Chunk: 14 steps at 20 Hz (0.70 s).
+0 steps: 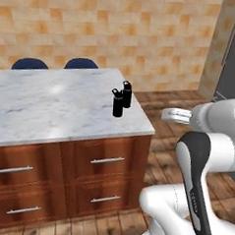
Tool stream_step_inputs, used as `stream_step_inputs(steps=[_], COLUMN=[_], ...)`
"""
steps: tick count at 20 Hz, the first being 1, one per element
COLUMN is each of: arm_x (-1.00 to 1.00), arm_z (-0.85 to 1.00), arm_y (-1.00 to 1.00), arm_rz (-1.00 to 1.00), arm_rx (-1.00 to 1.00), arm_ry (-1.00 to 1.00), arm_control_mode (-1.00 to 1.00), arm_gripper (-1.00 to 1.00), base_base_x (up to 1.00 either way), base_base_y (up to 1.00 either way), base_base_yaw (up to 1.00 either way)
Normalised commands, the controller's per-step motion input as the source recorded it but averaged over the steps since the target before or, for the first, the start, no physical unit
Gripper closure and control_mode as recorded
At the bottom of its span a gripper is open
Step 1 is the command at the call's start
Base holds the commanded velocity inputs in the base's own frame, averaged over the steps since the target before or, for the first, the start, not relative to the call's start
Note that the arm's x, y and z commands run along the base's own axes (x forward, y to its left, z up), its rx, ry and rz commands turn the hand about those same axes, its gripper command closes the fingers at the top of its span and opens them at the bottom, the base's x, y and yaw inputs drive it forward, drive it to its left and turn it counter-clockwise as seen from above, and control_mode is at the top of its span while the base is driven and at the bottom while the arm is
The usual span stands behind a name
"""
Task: Pick the water bottle, water bottle, bottled drink from the counter and place them in the open cabinet.
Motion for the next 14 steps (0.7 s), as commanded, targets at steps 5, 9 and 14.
stream_step_inputs(steps=[5, 9, 14], arm_x=[0.00, 0.00, 0.00], arm_z=[0.00, 0.00, 0.00], arm_y=[0.00, 0.00, 0.00], arm_rz=[0.00, 0.00, 0.00], arm_rx=[0.00, 0.00, 0.00], arm_ry=[0.00, 0.00, 0.00], arm_control_mode=[1.00, 1.00, 1.00], arm_gripper=[-1.00, -1.00, -1.00], base_base_x=[0.70, 0.70, 0.63], base_base_y=[0.30, 0.00, 0.00], base_base_yaw=[0.11, 0.27, 0.27])
